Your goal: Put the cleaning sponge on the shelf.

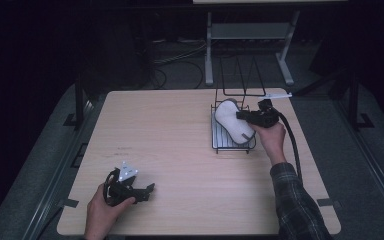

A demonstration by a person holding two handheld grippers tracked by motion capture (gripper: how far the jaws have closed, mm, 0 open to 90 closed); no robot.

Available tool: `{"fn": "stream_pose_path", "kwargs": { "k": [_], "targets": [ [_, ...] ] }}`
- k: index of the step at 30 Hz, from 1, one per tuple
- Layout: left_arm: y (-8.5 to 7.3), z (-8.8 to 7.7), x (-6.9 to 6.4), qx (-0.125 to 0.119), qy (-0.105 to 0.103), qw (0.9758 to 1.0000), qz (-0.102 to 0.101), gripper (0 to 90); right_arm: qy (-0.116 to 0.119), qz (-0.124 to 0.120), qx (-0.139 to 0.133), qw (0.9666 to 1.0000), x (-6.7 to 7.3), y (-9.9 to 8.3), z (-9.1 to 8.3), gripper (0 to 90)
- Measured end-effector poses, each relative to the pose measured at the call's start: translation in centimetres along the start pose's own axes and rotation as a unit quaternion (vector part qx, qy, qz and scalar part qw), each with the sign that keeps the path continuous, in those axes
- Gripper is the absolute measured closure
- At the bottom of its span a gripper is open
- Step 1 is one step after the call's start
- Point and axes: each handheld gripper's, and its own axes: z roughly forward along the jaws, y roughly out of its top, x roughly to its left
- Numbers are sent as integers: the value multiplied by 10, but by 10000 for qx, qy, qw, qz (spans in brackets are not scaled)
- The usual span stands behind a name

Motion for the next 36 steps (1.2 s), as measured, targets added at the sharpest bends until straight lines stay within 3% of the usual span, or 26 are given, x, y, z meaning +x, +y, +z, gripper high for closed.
{"fn": "stream_pose_path", "kwargs": {
  "k": [7, 15, 18, 24, 27, 34, 36],
  "targets": [
    [0, 0, 0, 0, 0, 10000, 1, 126, -180, -96, 137, 9997, 0, -2, 6, 671],
    [0, 0, 0, 1, 2, 10000, 0, 126, -461, -127, 15, 9989, -1, 0, -1, 475],
    [0, 0, 0, 1, 1, 10000, 0, 126, -533, -191, -5, 9984, -1, 1, -6, 458],
    [0, 0, 0, 1, 1, 10000, 0, 126, -550, -379, 28, 9978, 1, -2, -20, 533],
    [0, 0, 0, 4, 2, 10000, 4, 126, -551, -480, 38, 9973, 3, -8, -31, 474],
    [0, 0, 0, 2, 1, 10000, 0, 126, -675, -468, 133, 9965, 8, -16, -44, 325],
    [0, 0, 0, 2, 2, 10000, 0, 126, -776, -437, 180, 9959, 9, -21, -50, 248]
  ]
}}
